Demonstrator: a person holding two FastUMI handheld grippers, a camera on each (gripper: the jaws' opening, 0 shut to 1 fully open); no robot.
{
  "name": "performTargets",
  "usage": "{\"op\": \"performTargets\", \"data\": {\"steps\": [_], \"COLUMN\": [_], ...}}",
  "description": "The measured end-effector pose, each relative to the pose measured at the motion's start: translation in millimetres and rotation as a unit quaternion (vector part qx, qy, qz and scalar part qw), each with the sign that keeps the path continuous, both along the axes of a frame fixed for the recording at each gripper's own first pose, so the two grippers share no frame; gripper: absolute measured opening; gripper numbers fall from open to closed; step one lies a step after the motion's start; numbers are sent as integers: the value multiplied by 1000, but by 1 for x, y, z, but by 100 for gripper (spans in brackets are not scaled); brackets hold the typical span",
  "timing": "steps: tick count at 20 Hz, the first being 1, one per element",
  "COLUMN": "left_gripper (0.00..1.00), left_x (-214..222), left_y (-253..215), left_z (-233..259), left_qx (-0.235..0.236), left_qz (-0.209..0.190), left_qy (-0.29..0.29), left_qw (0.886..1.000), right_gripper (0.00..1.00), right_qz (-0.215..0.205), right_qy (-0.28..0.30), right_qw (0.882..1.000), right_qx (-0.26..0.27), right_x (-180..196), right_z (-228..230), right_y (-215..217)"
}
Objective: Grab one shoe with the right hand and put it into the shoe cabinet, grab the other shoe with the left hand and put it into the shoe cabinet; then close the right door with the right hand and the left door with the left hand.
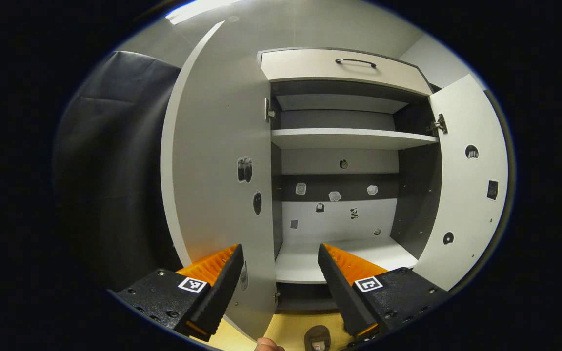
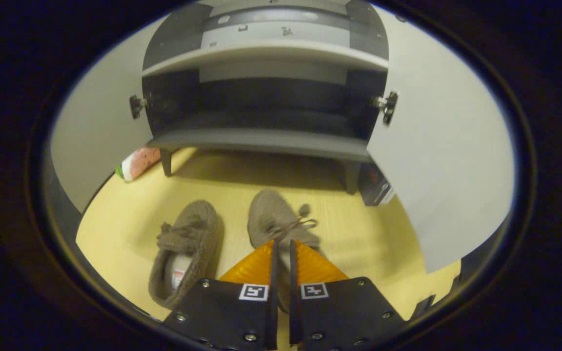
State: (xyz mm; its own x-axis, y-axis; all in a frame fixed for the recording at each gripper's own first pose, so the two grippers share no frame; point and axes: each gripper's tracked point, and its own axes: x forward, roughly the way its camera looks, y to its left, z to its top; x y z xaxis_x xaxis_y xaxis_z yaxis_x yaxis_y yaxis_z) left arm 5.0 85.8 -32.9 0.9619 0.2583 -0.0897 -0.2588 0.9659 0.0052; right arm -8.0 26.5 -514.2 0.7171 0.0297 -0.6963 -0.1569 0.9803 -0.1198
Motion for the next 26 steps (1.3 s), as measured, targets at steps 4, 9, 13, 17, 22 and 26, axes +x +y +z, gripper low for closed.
{"op": "performTargets", "data": {"steps": [4,9,13,17,22,26], "left_gripper": [95,95,94,94,95,95], "left_x": [4,8,8,9,10,10], "left_y": [0,1,2,2,3,4], "left_z": [-3,-2,-1,-2,-2,-3], "left_qx": [-10,-8,-8,-9,-9,-5], "left_qz": [-2,-3,-1,0,5,10], "left_qy": [-2,-4,-6,-4,-3,-1], "left_qw": [1000,1000,1000,1000,1000,1000], "right_gripper": [14,10,10,10,17,34], "right_qz": [16,25,43,59,93,111], "right_qy": [-59,-62,-39,4,61,87], "right_qw": [998,998,998,998,993,990], "right_qx": [18,21,28,25,29,8], "right_x": [27,27,14,-7,-31,-42], "right_z": [56,60,39,6,-36,-58], "right_y": [9,10,14,12,17,11]}}
